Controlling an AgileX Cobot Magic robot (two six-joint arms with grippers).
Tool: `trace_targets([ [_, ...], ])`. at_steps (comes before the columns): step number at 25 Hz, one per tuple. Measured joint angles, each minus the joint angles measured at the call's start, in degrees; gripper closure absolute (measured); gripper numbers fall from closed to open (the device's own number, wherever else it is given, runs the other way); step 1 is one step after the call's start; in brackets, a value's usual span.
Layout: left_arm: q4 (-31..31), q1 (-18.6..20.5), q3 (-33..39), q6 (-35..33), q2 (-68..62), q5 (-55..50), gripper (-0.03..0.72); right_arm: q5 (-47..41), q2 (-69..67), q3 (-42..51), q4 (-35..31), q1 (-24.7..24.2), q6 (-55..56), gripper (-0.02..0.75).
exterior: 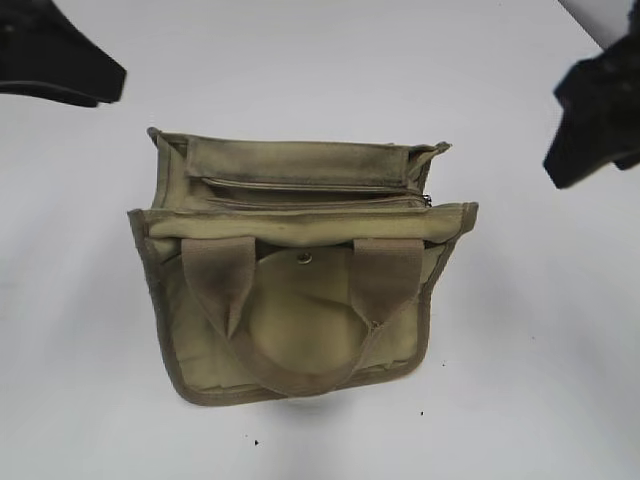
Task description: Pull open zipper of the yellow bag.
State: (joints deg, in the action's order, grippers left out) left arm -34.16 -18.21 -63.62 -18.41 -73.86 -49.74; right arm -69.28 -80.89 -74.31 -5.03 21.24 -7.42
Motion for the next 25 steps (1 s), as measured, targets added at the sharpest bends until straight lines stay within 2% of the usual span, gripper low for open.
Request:
trace_targets([
  [4, 10.10, 0.00, 0.00, 2.73, 9.85, -4.30, 0.412, -0.05, 9.25, 9.13, 1.03, 0.00, 1.00, 0.289],
  [8, 20.31, 0.00, 1.05, 8.87, 19.97, -11.44, 0.391, -0.06, 20.23, 19.07, 1.13, 0.00, 1.85, 0.288],
  [11, 25.87, 0.00, 5.68, 12.17, 29.82, -14.45, 0.390, -0.20, 29.14, 25.83, 1.14, 0.00, 2.07, 0.288],
  [14, 29.25, 0.00, 12.01, 13.46, 38.37, -15.84, 0.377, -0.40, 39.53, 31.32, 1.25, 0.00, 2.13, 0.288],
  [19, 31.56, 0.00, 23.39, 13.67, 51.79, -16.48, 0.260, 0.68, 52.90, 37.70, 1.33, 0.00, 2.06, 0.288],
  [23, 31.68, 0.00, 30.37, 13.67, 59.56, -16.67, 0.233, 2.05, 61.16, 41.11, 1.33, 0.00, -0.48, 0.288],
  [25, 31.69, 0.00, 31.50, 13.67, 62.16, -16.16, 0.230, 3.17, 63.80, 42.18, 1.33, 0.00, -1.99, 0.288],
])
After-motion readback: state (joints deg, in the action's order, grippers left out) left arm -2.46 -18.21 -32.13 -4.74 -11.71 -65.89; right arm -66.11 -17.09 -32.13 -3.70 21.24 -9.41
